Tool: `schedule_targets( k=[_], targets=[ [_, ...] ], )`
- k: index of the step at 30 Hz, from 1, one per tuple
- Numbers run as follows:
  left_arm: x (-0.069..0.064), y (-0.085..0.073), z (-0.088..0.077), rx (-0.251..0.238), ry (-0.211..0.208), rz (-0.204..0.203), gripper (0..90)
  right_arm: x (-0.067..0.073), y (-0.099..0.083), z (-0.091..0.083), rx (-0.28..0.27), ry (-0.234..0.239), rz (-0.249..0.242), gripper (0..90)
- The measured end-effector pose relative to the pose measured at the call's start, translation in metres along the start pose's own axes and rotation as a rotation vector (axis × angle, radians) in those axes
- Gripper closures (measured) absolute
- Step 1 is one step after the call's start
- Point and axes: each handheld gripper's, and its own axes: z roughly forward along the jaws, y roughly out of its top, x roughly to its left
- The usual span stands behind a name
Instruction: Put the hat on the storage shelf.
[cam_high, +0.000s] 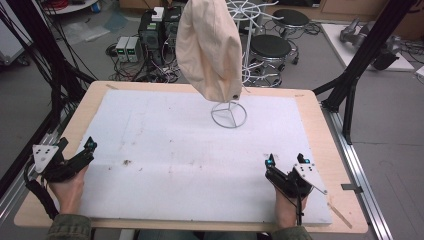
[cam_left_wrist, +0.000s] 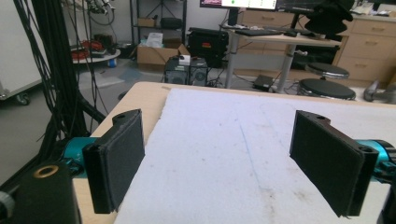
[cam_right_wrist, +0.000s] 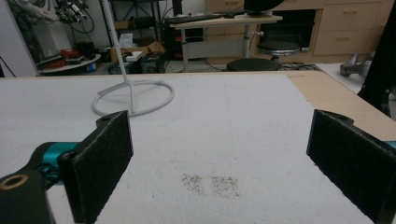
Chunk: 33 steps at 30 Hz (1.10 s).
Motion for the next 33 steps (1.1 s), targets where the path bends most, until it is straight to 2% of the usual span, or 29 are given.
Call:
schedule_targets(
  k=[4, 10, 21, 29, 33],
  targets=[
    [-0.003, -0.004, 0.0, 0.002, 0.011, 0.008, 18.2, -0.001, -0.001, 0.0, 0.002, -0.01, 0.003, 6.1],
    [-0.005, -0.009, -0.001, 0.011, 0.002, 0.009, 18.1, -0.005, -0.001, 0.0, 0.003, -0.019, 0.012, 6.1],
    [-0.004, -0.013, -0.008, 0.0, -0.019, -0.025, 18.2, -0.004, -0.003, 0.004, 0.019, 0.0, 0.029, 6.1],
    [-0.005, -0.013, -0.008, 0.003, -0.029, -0.018, 18.4, -0.005, -0.003, 0.005, 0.021, 0.004, 0.04, 6.1],
    [-0.004, -0.014, -0.008, 0.003, -0.043, -0.041, 18.4, -0.005, -0.003, 0.005, 0.021, 0.009, 0.043, 6.1]
  ],
)
